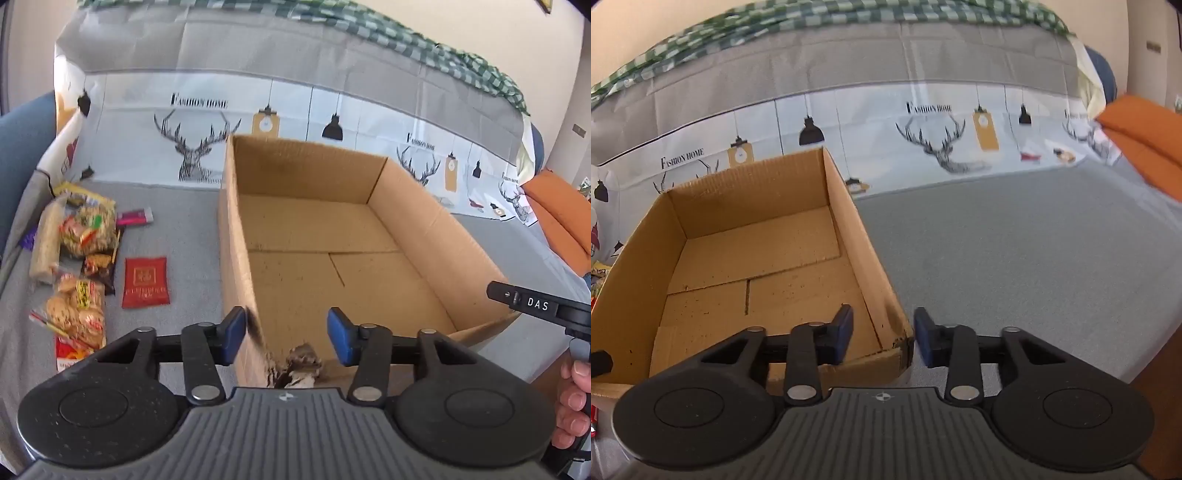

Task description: Organize snacks

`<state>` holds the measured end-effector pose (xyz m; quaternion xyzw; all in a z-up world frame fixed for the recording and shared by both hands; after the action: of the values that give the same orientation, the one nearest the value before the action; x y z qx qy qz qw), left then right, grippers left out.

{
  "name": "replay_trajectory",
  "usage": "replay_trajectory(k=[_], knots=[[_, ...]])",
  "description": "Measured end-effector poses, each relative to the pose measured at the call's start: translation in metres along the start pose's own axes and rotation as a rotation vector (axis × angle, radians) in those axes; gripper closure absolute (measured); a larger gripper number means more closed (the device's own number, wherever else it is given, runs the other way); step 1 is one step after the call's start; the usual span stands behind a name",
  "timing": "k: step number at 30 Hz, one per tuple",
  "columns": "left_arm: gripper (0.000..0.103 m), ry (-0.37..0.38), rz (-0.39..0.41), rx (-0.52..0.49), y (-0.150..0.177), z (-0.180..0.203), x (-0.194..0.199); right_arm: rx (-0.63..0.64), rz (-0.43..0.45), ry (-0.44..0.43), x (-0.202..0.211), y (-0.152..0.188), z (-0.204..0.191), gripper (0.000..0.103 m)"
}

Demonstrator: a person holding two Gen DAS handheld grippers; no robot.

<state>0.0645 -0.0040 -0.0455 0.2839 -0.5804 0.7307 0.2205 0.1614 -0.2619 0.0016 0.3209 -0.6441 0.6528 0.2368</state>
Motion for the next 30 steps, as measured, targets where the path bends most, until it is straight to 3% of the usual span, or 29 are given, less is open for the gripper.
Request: replay_trajectory(k=[1, 4, 8, 10, 15, 19, 30], knots=[[0.037, 0.007, 0.019, -0.008, -0.002, 0.003, 0.004, 0.024, 0.026, -0.001, 0.006, -0.003, -0.004, 0.038], [0.028, 0.042, 0.059, -0.025, -0.007, 0.012, 0.013, 0.098, 0.091, -0.025, 0.024, -0.009, -0.020, 0.027], [0.023, 0.062, 0.078, -0.053, -0.007, 0.022, 0.015, 0.157, 0.118, -0.056, 0.036, -0.011, -0.037, 0.025], [0.021, 0.066, 0.044, -0.062, -0.004, 0.025, 0.014, 0.150, 0.105, -0.071, 0.029, -0.014, -0.037, 0.024], [0.018, 0.068, 0.088, -0.094, -0.003, 0.036, 0.020, 0.129, 0.115, -0.083, 0.027, -0.017, -0.041, 0.022], [0.018, 0.056, 0.057, -0.150, -0.004, 0.042, 0.018, 0.112, 0.122, -0.098, 0.026, -0.015, -0.040, 0.020], [0.018, 0.105, 0.034, -0.116, -0.005, 0.043, 0.019, 0.090, 0.136, -0.126, 0.028, -0.016, -0.041, 0.020]])
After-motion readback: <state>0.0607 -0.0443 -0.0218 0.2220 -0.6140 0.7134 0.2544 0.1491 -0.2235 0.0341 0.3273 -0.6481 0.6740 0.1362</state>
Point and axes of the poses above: each gripper's, at about its wrist camera, not at the fingertips, and x roughly against the way its jaws point, z to its right, y to its underside, the point moved 9 cm from there along -x, roughly the way its jaws point, and after that the axes turned 3 degrees about -z, right-handed, at the moved point
